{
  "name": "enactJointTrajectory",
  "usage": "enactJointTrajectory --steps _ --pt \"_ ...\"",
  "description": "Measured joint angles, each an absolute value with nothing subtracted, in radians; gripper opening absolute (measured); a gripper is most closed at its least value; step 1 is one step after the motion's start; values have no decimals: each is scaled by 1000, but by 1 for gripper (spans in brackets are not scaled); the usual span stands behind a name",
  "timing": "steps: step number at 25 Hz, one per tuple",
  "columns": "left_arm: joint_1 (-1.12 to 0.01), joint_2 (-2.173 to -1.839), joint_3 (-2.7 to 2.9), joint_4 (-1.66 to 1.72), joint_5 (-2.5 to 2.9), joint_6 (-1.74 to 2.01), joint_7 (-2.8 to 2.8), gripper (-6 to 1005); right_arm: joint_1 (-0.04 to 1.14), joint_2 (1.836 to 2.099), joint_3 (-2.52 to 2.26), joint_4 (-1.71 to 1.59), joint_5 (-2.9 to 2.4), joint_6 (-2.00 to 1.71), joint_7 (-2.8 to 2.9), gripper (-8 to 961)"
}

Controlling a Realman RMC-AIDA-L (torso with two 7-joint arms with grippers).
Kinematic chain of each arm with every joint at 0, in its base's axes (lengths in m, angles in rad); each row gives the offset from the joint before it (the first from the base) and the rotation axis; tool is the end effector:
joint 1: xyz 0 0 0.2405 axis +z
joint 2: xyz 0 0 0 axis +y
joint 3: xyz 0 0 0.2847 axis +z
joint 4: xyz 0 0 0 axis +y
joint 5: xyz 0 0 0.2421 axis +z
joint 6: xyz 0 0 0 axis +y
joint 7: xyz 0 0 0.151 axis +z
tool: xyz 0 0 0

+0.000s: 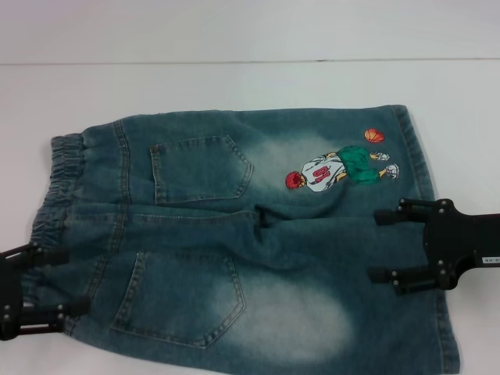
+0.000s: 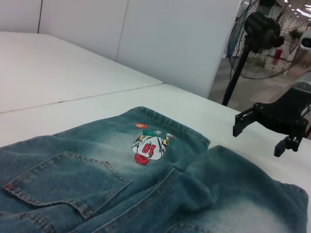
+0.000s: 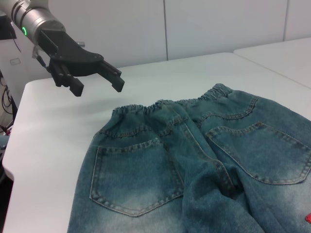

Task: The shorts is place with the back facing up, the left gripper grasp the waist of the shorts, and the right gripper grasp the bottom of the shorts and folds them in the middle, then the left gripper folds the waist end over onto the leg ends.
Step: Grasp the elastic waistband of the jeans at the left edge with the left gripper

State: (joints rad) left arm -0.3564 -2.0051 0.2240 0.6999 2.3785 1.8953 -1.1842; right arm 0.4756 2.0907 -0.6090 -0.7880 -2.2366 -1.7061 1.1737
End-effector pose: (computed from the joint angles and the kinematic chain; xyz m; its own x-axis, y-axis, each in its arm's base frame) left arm -0.3966 0.2614 0.0508 0.7813 0.3963 0.4822 0.5258 -0.8342 -0.1663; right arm 0.3262 0.3358 -0.0041 0.9286 -0.1784 -0.3255 -0.2424 -0.9555 -0.1680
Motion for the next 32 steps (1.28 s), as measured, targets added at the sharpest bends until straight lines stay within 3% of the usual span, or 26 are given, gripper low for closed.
enactJointTrajectory --steps 16,25,32 --pt "-348 -2005 223 749 2410 1899 -1235 911 468 2091 -603 -788 -2237 -1715 1174 928" --pt "-338 -2054 234 1040 2482 1896 -1486 898 448 2089 -563 -848 -2235 -1775 1180 927" --pt "-354 -2073 334 1126 2533 1823 -1644 888 446 2091 -540 -856 -2235 -1793 1175 927"
